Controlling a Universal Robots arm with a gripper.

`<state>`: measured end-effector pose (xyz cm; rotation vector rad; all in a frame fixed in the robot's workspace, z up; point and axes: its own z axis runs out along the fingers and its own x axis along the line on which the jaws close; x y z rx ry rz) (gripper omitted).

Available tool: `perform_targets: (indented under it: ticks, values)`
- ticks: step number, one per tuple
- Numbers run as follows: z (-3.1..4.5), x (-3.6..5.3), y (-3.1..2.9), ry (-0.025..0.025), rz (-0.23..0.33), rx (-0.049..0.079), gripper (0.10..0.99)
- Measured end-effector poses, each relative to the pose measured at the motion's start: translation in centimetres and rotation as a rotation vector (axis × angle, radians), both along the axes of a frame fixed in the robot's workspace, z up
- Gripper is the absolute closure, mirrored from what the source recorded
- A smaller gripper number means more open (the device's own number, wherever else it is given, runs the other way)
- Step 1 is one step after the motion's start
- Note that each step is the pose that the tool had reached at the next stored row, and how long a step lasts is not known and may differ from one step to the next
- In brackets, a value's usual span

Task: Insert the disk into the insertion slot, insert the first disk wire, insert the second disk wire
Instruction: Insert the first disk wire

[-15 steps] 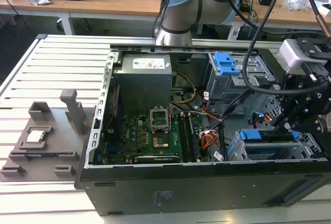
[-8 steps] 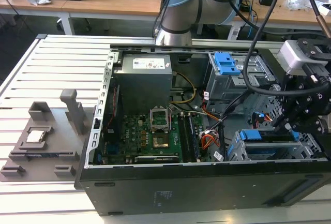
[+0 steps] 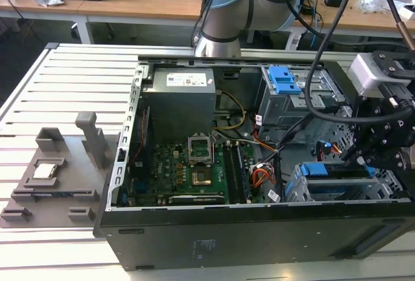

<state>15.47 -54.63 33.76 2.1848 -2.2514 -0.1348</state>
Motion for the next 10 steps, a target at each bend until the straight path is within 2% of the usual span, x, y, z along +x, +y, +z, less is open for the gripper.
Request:
perform_targets:
  ticks: [10]
  values:
    - [-0.25, 0.0, -0.14, 0.0002, 0.0, 0.001, 0.906]
